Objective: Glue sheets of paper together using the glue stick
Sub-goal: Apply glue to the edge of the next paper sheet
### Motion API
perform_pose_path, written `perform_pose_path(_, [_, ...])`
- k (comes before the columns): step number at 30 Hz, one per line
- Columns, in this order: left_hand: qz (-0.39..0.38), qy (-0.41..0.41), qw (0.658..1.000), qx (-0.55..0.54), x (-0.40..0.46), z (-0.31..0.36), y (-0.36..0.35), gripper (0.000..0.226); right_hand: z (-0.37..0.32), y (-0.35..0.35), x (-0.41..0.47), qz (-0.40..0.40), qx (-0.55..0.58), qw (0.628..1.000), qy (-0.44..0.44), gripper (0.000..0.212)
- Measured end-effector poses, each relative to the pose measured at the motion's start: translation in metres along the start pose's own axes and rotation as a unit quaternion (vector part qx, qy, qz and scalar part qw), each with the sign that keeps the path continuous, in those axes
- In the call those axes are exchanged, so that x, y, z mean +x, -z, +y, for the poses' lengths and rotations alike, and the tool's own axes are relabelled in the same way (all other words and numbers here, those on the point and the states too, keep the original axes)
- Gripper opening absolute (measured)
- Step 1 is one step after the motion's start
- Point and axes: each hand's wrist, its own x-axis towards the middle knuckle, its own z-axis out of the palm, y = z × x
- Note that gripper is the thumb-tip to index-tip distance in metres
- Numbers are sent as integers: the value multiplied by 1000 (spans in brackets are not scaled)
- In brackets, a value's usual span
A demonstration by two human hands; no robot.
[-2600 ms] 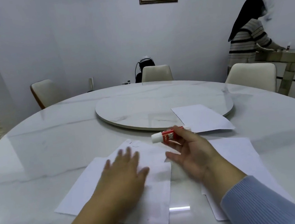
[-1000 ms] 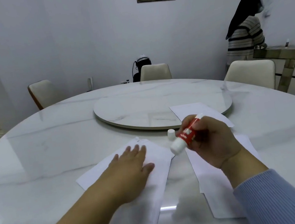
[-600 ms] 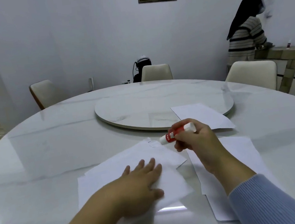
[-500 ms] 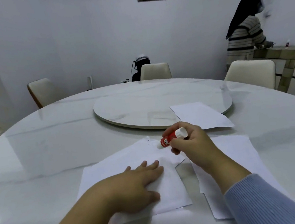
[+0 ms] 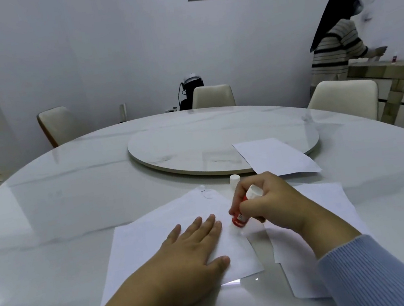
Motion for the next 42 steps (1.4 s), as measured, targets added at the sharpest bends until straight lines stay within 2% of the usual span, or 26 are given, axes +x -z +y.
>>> perform_pose_path(5, [-1,-4,1000,-9,-1,1,0,65,-5,7,-6,-218,68,973,-34,16])
perform_pose_path(6, [-3,-10,1000,-13,-1,0,2,65,-5,7,-6,-238,87,967,-32,17])
perform_pose_path(8, [-25,-34,999,-30,-4,-4,11,64,-2,9,-4,-188,166,968,-20,16])
perform_pose_path(10, [-60,-64,991,-98,-11,-10,25,60,4,11,2,-52,262,964,-9,14])
perform_pose_path(11, [-51,-67,984,-154,-15,-11,32,54,7,12,5,16,297,955,-5,15])
perform_pose_path(13, [49,-26,977,-204,-19,-6,33,43,11,14,9,110,324,939,3,16])
perform_pose_path(14, [109,26,982,-155,-18,-3,26,48,12,13,11,135,319,938,5,17])
perform_pose_path(15, [127,97,985,-65,-15,2,16,60,12,12,12,150,310,939,6,17])
perform_pose_path(17, [83,193,977,42,-10,10,-2,72,13,9,13,159,293,943,10,17])
perform_pose_path(18, [57,195,978,45,-8,11,-6,73,12,8,12,160,286,945,14,16])
perform_pose_path(20, [20,121,992,9,-8,6,0,71,11,4,11,150,265,952,33,15])
perform_pose_path(22, [26,67,997,-29,-8,1,9,68,8,-6,10,118,208,969,59,9])
perform_pose_path(25, [93,136,986,-24,-5,-2,3,75,7,-27,11,75,109,989,59,13])
perform_pose_path(27, [79,174,982,0,-4,-3,-5,79,6,-39,14,62,66,994,59,18])
perform_pose_path(30, [74,179,981,-9,-5,-2,-5,75,5,-46,19,37,-4,998,58,22])
perform_pose_path(34, [78,183,980,-4,-6,0,-4,64,5,-49,21,-10,-33,998,50,20])
perform_pose_path(39, [62,203,977,3,-8,0,-1,65,-6,-26,9,-5,-26,1000,-3,20])
perform_pose_path(42, [65,209,976,3,-9,-1,-1,65,-12,-5,1,-27,-69,997,7,25])
